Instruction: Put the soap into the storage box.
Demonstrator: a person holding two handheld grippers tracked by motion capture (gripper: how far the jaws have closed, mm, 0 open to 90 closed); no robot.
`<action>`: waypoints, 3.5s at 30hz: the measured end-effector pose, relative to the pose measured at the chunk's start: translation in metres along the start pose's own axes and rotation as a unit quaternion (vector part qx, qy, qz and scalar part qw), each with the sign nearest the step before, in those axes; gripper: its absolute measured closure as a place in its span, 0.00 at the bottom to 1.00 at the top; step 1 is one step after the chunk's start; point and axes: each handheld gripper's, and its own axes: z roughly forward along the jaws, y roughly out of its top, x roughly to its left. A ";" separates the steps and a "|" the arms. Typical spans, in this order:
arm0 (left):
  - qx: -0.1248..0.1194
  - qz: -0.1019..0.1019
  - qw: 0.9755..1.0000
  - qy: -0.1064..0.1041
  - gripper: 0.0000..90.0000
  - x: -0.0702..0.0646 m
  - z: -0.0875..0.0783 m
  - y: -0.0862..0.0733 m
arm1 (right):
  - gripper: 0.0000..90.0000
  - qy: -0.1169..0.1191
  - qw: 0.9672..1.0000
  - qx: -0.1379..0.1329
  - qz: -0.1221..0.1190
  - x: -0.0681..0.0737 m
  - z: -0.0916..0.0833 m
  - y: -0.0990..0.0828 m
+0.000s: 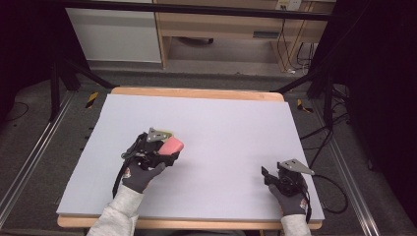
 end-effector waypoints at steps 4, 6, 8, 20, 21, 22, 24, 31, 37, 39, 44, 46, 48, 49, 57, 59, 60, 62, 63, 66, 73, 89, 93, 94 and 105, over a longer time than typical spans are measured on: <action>0.000 -0.005 1.000 0.008 0.41 0.007 0.000 0.000 | 0.40 0.000 1.000 -0.001 0.000 0.000 0.000 0.000; 0.000 -0.009 1.000 0.012 0.41 0.010 0.000 0.000 | 0.40 0.000 1.000 -0.001 0.001 0.000 0.000 0.000; 0.001 -0.012 1.000 0.015 0.41 0.014 0.001 -0.001 | 0.40 -0.001 1.000 -0.001 0.001 0.000 0.000 0.000; 0.007 -0.025 0.999 0.029 0.41 0.027 0.008 -0.002 | 0.40 0.000 1.000 -0.001 0.003 0.000 0.000 0.000; 0.009 -0.026 0.999 0.031 0.41 0.028 0.008 -0.002 | 0.40 0.000 1.000 -0.001 0.003 0.000 0.000 0.000; 0.010 -0.026 0.999 0.031 0.41 0.030 0.009 -0.002 | 0.40 -0.002 1.000 -0.001 0.000 0.000 0.000 0.000; 0.012 -0.027 0.999 0.033 0.41 0.032 0.010 -0.002 | 0.40 -0.002 1.000 -0.001 -0.001 0.000 0.000 0.000; 0.013 -0.036 0.998 0.042 0.41 0.039 0.015 -0.004 | 0.40 -0.002 1.000 -0.002 -0.004 0.000 0.001 0.000; 0.018 -0.039 0.998 0.053 0.41 0.045 0.021 -0.004 | 0.40 -0.003 1.000 -0.001 -0.005 0.000 0.001 0.000; 0.021 -0.038 0.998 0.053 0.41 0.046 0.021 -0.004 | 0.40 -0.003 1.000 -0.001 -0.004 0.000 0.001 0.000; 0.022 -0.042 0.997 0.056 0.41 0.050 0.025 -0.004 | 0.40 -0.002 1.000 -0.001 -0.002 0.000 0.001 0.000; 0.020 -0.044 0.997 0.058 0.41 0.051 0.027 -0.004 | 0.40 -0.002 1.000 -0.001 -0.003 0.000 0.001 0.000; 0.022 -0.044 0.997 0.058 0.41 0.052 0.029 -0.004 | 0.40 -0.002 1.000 -0.001 -0.003 0.000 0.001 0.000; 0.022 -0.047 0.997 0.059 0.41 0.052 0.030 -0.004 | 0.40 -0.002 1.000 -0.001 -0.002 0.000 0.001 0.000; 0.029 -0.048 0.996 0.063 0.41 0.055 0.036 -0.007 | 0.40 -0.002 1.000 -0.001 -0.002 0.000 0.001 0.000; 0.031 -0.048 0.996 0.064 0.41 0.055 0.037 -0.007 | 0.40 -0.002 1.000 -0.001 -0.002 0.000 0.001 0.000; 0.031 -0.046 0.996 0.065 0.41 0.056 0.037 -0.008 | 0.40 -0.002 1.000 -0.001 -0.002 0.000 0.001 0.000; 0.032 -0.047 0.996 0.064 0.41 0.056 0.039 -0.008 | 0.40 -0.002 1.000 -0.001 -0.002 0.000 0.001 0.000; 0.035 -0.047 0.996 0.065 0.41 0.056 0.041 -0.009 | 0.40 -0.002 1.000 -0.001 -0.003 0.000 0.001 0.000; 0.039 -0.046 0.996 0.068 0.41 0.057 0.043 -0.010 | 0.40 -0.002 1.000 -0.001 -0.003 0.000 0.001 0.000; 0.046 -0.046 0.995 0.071 0.41 0.058 0.047 -0.013 | 0.40 -0.002 1.000 -0.001 -0.002 0.000 0.002 0.000; 0.054 -0.048 0.995 0.072 0.41 0.060 0.052 -0.017 | 0.40 -0.002 1.000 -0.001 -0.001 0.000 0.001 0.000; 0.053 -0.052 0.995 0.068 0.41 0.061 0.052 -0.017 | 0.39 -0.001 1.000 0.000 -0.001 0.000 0.002 0.000; 0.052 -0.054 0.995 0.068 0.41 0.061 0.053 -0.017 | 0.39 -0.001 1.000 0.000 -0.002 0.000 0.002 0.000; 0.026 -0.060 0.996 0.060 0.40 0.061 0.039 -0.013 | 0.38 -0.003 1.000 -0.002 0.000 0.000 0.001 0.000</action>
